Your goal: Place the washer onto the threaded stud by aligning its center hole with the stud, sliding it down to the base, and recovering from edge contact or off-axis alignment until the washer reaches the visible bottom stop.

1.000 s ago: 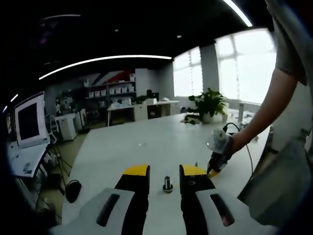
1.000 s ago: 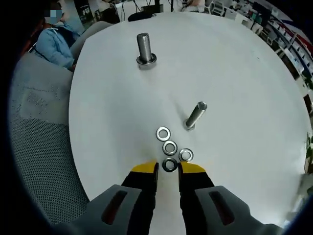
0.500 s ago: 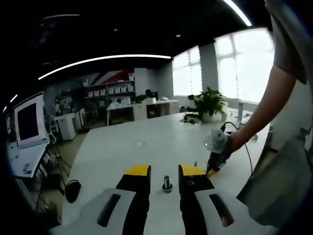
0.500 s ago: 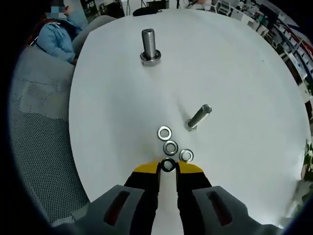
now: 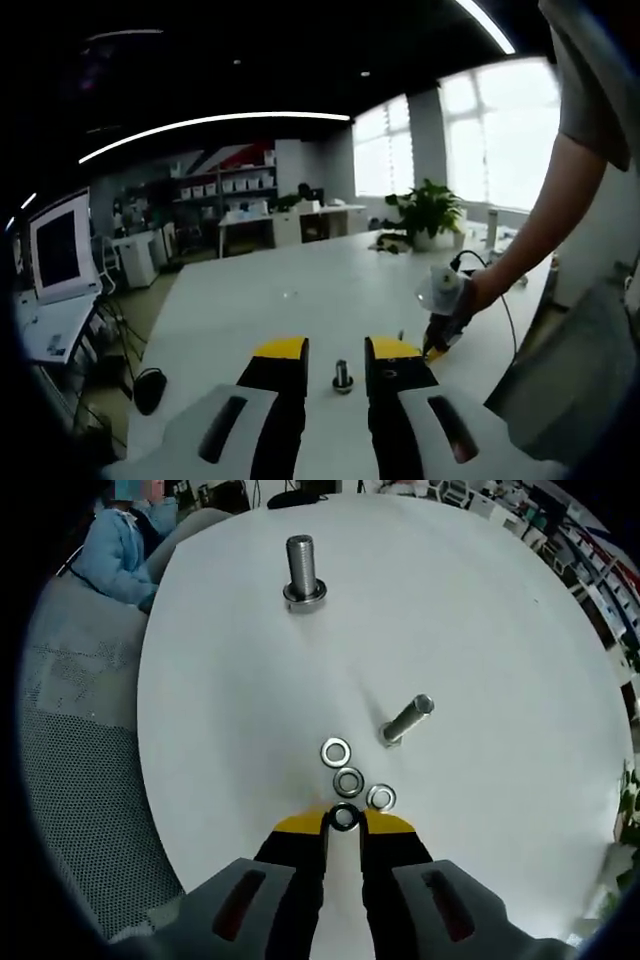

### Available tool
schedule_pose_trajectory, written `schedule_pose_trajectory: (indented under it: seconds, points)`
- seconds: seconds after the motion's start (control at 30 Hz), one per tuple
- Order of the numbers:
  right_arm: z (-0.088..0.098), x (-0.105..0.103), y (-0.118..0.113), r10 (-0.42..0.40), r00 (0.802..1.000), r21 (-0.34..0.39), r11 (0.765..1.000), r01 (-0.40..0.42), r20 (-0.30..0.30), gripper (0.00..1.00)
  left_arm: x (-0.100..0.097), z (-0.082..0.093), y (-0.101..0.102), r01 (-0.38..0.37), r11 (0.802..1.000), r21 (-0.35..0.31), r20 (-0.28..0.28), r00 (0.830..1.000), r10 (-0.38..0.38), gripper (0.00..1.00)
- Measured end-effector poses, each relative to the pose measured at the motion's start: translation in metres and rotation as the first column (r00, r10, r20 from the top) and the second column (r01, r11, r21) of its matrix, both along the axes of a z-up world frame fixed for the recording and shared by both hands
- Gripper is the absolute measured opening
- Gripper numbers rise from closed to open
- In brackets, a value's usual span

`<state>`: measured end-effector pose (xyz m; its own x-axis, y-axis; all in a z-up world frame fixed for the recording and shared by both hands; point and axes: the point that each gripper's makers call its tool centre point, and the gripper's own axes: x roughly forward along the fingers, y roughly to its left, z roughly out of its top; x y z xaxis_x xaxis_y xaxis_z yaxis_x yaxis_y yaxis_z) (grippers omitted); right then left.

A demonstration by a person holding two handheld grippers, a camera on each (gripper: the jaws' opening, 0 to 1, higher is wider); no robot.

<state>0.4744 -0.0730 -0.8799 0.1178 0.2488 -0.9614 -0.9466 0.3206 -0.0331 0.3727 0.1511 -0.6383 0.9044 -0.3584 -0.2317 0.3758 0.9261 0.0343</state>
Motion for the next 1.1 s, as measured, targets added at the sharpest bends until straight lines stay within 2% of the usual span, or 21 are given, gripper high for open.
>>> schedule_pose_trajectory:
  seconds: [0.6,0.9,1.1]
  points:
    - [0.002,0.0,-0.002,-0.064,0.998,0.008,0.998,0.064,0.014,0.13,0.0,0.004,0.003,-0.009,0.999,-0.036,0.014,1.0,0.009,0.2]
    - [0.007,-0.001,-0.004,-0.102,0.995,0.031,0.994,0.102,0.012,0.13,0.0,0.005,0.002,-0.003,0.999,-0.04,0.015,1.0,0.004,0.2]
    - [0.019,-0.002,-0.001,-0.114,0.993,0.059,0.992,0.112,0.023,0.13,0.001,0.006,0.004,-0.01,0.999,-0.053,0.016,1.0,0.011,0.2]
